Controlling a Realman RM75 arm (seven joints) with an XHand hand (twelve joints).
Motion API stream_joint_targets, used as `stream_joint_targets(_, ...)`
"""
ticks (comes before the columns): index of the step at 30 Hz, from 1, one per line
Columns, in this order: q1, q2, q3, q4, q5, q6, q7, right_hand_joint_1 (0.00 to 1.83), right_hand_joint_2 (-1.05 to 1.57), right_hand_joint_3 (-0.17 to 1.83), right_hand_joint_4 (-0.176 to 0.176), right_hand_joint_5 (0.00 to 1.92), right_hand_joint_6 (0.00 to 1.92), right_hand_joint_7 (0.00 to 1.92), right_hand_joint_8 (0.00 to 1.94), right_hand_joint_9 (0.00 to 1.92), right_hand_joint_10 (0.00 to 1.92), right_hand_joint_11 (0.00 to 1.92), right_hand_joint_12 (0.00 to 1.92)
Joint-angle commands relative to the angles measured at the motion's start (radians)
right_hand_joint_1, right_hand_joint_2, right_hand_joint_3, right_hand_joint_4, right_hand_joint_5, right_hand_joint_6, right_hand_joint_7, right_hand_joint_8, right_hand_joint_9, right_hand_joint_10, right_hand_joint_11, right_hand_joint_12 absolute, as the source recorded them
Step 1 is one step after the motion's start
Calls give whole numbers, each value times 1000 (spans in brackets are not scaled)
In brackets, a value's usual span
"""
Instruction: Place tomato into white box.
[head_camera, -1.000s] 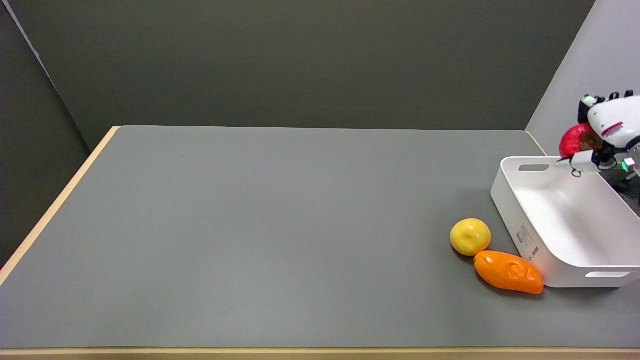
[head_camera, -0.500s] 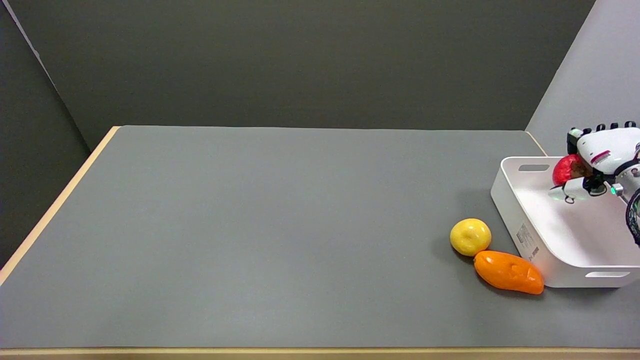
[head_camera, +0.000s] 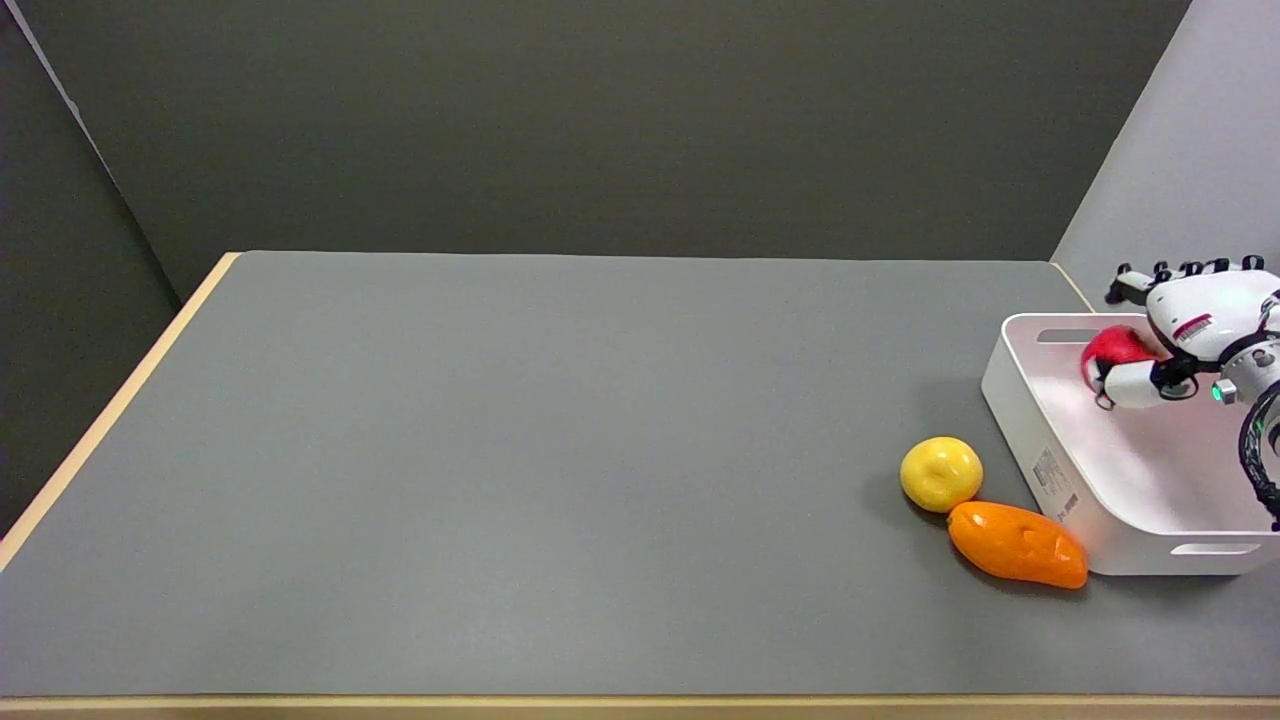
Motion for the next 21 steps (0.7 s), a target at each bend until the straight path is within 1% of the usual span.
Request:
stream_joint_targets(1,-30,-23,1,63,-5,-56,43,345,648,975,94,216,504,251,368,246,698,228,1291)
stream_joint_targets(3,-36,-27,3,73,-5,-60,43,353,677,906,96,219,471,248,333,232,680,200,1293)
stream_joint_targets(5,-44,-33,4,90,-5,-73,43,305,635,1004,102,201,493,232,352,221,675,207,1255)
stream_joint_targets(9,-48,-36,5,116,-1,-91,67,265,625,1001,108,196,489,217,345,185,650,176,1212)
stream_joint_targets(11,-46,-35,0,135,-4,-112,106,219,612,996,108,171,469,158,322,120,610,106,1135)
stream_joint_targets(14,-36,-27,-5,182,-4,-147,174,184,630,893,100,122,380,51,236,47,523,-1,1118)
stream_joint_targets(16,-5,-12,-16,211,-4,-140,236,147,575,977,94,36,330,9,126,7,412,-1,990)
stream_joint_targets(17,14,-4,-27,211,2,-130,253,168,585,990,93,33,299,2,113,3,379,-1,953)
stream_joint_targets(19,117,31,-89,204,28,-54,264,129,569,965,89,26,234,-1,44,0,297,-1,903)
stream_joint_targets(21,201,56,-157,192,37,-16,263,99,560,950,87,22,206,-1,8,-1,252,-1,876)
